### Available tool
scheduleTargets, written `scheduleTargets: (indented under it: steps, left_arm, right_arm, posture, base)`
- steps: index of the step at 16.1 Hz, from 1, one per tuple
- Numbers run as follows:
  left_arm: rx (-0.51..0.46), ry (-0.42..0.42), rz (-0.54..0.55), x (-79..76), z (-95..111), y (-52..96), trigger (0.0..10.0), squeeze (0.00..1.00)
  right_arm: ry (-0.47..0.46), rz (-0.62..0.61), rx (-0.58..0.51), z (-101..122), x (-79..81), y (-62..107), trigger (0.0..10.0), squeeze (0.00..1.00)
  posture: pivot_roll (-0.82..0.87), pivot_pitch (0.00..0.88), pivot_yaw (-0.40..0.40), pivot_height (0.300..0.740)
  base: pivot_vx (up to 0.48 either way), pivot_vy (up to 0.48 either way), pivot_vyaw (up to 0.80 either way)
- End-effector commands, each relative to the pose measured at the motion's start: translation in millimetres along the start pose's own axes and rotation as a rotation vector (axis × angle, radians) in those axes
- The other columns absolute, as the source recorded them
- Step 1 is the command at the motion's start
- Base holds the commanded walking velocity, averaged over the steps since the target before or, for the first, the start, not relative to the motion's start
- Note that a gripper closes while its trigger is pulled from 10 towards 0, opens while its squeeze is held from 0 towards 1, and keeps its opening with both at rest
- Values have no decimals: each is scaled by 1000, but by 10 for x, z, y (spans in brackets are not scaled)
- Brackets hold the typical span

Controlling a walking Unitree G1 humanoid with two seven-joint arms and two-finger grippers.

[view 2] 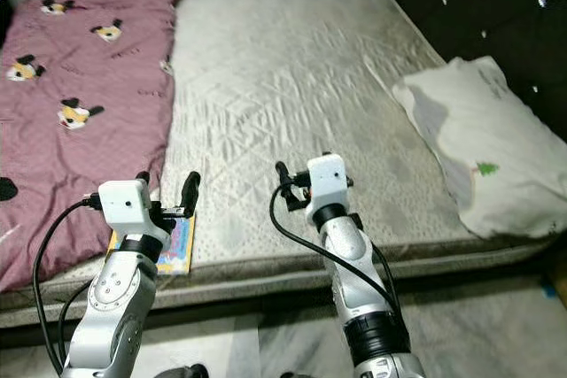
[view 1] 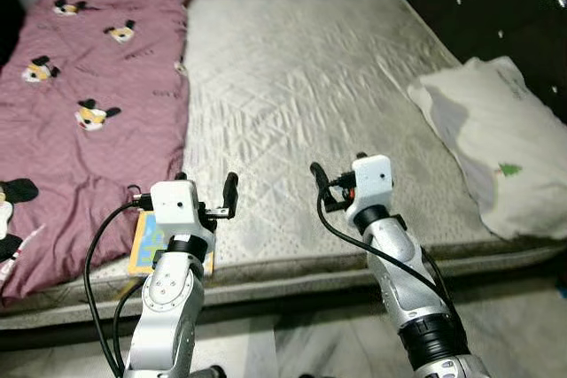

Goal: Clean up the room

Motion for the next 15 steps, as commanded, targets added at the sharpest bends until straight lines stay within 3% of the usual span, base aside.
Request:
scheduleTargets:
  steps: [1, 6, 15]
  left_arm:
    - [21, -5, 0, -10, -51, 11, 10000, 0]
    - [7, 0, -9, -32, -21, -48, 10000, 0]
    - [37, -10, 8, -4, -99, -23, 10000, 0]
  right_arm:
    - [-13, -11, 4, -9, -10, -18, 10000, 0]
    - [-14, -4, -12, 26, 30, -67, 10000, 0]
    - [-12, -16, -10, -43, 0, -19, 10000, 0]
  posture:
    - [59, 110, -39, 740]
    - [59, 80, -26, 740]
    - [55, 94, -27, 740]
  base:
    - [244, 0, 0]
    - [295, 0, 0]
    - [269, 0, 0]
Point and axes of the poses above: a point about 5 cm out from each wrist's last joint towards the gripper, its own y axis pointing back from the gripper into the wrist, its own z axis along the axis of the wrist's last joint, x = y × z, the point moved 5 cm from there along -y, pointing out of the wrist towards the gripper, and after that the axes turned 3 degrees about -y, right-handed, at the moved point
